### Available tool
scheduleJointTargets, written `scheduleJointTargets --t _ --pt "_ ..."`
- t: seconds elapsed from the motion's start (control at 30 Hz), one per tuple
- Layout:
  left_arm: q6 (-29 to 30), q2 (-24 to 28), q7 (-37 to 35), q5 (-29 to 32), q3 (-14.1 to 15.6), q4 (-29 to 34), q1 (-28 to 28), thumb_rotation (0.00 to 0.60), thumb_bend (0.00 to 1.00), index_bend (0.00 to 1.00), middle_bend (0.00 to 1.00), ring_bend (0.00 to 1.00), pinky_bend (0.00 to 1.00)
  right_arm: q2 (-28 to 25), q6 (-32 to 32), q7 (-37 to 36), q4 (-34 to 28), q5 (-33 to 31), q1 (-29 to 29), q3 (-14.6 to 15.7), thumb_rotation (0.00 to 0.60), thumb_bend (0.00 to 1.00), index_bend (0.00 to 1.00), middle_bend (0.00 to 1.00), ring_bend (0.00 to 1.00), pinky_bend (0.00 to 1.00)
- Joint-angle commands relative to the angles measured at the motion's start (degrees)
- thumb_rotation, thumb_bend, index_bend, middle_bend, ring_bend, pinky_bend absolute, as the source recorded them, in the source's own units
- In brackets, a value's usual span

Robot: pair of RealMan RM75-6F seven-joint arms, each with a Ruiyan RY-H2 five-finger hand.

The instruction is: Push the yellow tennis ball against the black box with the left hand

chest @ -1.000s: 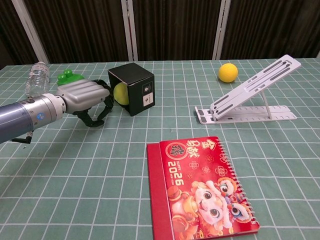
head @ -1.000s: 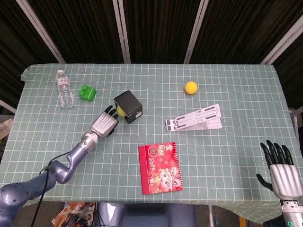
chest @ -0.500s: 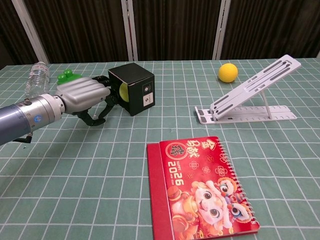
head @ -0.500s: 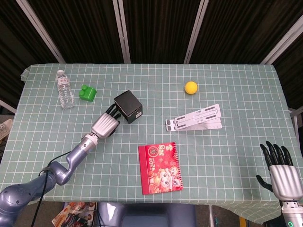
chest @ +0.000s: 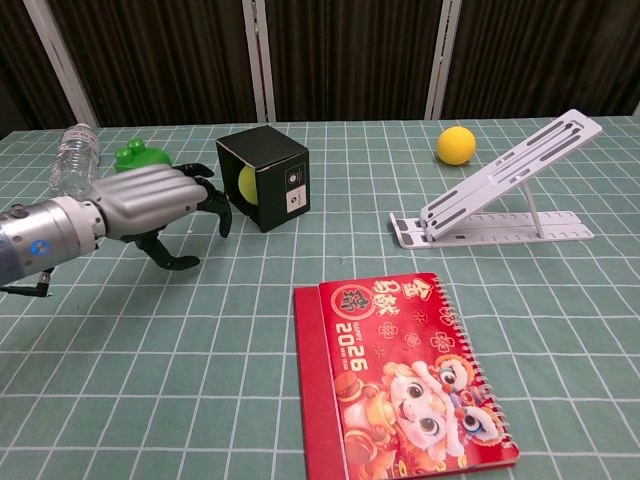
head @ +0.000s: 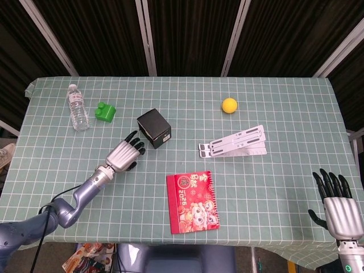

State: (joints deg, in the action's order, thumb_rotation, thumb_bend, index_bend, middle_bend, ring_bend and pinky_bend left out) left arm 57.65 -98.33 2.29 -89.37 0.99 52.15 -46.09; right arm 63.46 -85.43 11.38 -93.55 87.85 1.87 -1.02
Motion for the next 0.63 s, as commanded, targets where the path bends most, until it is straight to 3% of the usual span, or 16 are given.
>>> scheduleJointTargets --t 0.03,0.13,0.27,0.4,0.5,0.63 --pt "8.99 12.83 5.39 -4.53 5.14 18.72 5.97 0.6 0.26 0.31 0.27 0.19 0.09 0.56 -0.28 1.84 -0.37 -0.08 -0.17 0.0 0.6 0.25 0.0 0.0 0.0 0.0" --pt "16.3 20.15 8.42 -6.8 8.01 29.25 10.86 0.6 0.23 0.26 0.25 0.16 0.11 0.99 -0.48 2.65 -0.68 0.43 -0.23 0.23 0.6 0.25 0.0 0.0 0.0 0.0" --pt "25.97 25.81 15.67 -6.4 10.94 37.81 19.67 0.6 0.2 0.18 0.11 0.03 0.11 1.64 -0.82 3.79 -0.8 0.87 -0.3 0.3 0.6 0.25 0.0 0.0 0.0 0.0" --pt "34.33 24.96 16.59 -3.59 13.12 38.27 29.79 0.6 0.13 0.04 0.03 0.01 0.06 2.08 -1.41 3.92 -0.54 1.51 -0.38 0.29 0.6 0.25 0.0 0.0 0.0 0.0" --pt "35.23 25.46 17.52 -1.04 13.86 39.64 33.49 0.568 0.11 0.01 0.02 0.01 0.02 2.05 -1.87 3.25 -0.14 2.0 -0.38 0.19 0.6 0.25 0.0 0.0 0.0 0.0" --pt "40.13 25.04 17.42 -4.3 12.99 39.37 36.6 0.527 0.09 0.01 0.01 0.0 0.0 1.9 -1.83 1.69 0.33 2.34 -0.2 0.13 0.6 0.25 0.0 0.0 0.0 0.0"
